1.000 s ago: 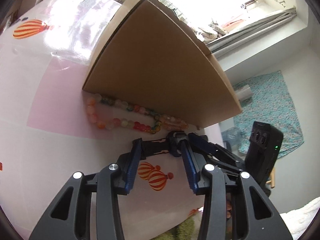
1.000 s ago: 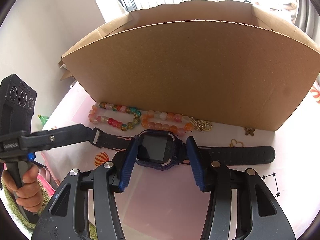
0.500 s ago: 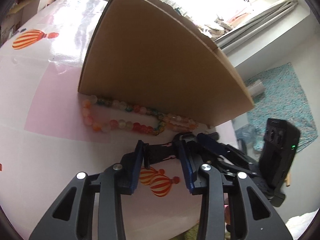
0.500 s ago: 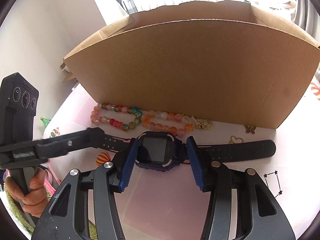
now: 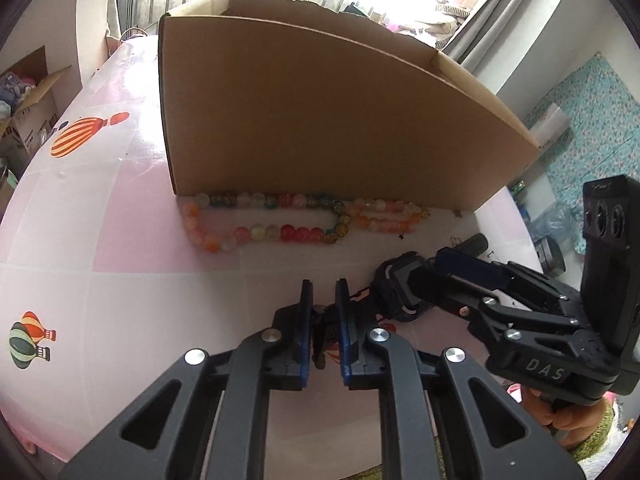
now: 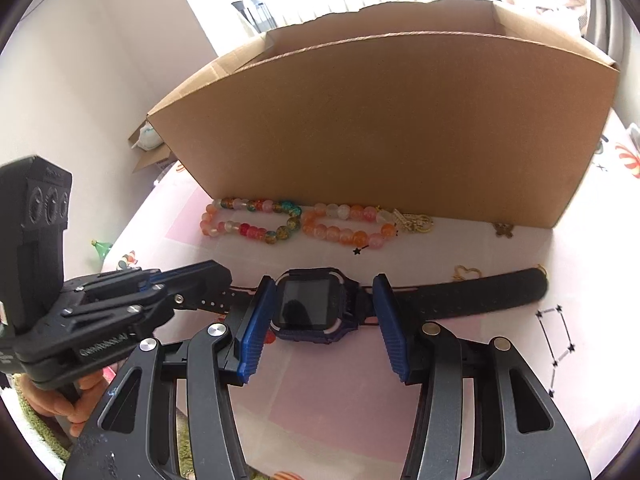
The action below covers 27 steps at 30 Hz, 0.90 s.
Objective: Organize jewelry
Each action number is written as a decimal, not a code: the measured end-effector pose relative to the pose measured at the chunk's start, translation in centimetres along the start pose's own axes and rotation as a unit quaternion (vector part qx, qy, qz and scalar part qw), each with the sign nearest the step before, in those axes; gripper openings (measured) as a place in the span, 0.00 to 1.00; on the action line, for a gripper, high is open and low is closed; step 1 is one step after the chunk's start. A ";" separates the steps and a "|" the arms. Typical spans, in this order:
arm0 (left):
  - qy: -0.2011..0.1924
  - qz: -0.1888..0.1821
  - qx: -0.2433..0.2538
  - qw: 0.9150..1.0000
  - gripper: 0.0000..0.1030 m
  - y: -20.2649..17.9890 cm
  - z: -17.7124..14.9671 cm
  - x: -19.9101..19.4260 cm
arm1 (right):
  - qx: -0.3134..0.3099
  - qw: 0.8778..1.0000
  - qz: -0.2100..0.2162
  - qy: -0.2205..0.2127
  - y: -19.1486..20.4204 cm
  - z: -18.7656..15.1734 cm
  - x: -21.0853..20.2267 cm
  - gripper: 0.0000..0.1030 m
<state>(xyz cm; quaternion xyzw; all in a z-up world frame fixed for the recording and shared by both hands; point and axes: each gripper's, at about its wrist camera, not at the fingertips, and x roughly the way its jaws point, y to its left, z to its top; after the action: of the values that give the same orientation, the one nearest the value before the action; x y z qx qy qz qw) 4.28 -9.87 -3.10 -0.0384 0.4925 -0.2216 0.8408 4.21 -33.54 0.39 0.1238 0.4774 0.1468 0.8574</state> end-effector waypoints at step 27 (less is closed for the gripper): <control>-0.007 0.050 0.046 0.998 0.10 -0.5 -0.4 0.0 | 0.149 0.989 0.001 -0.009 -9.6 0.4 -2.7 0.48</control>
<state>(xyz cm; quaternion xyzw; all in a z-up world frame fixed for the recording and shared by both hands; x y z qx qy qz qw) 3.79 -10.26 -3.16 0.0229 0.4774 -0.2015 0.8550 4.47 -43.45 -0.70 0.2517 0.4860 0.0734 0.8337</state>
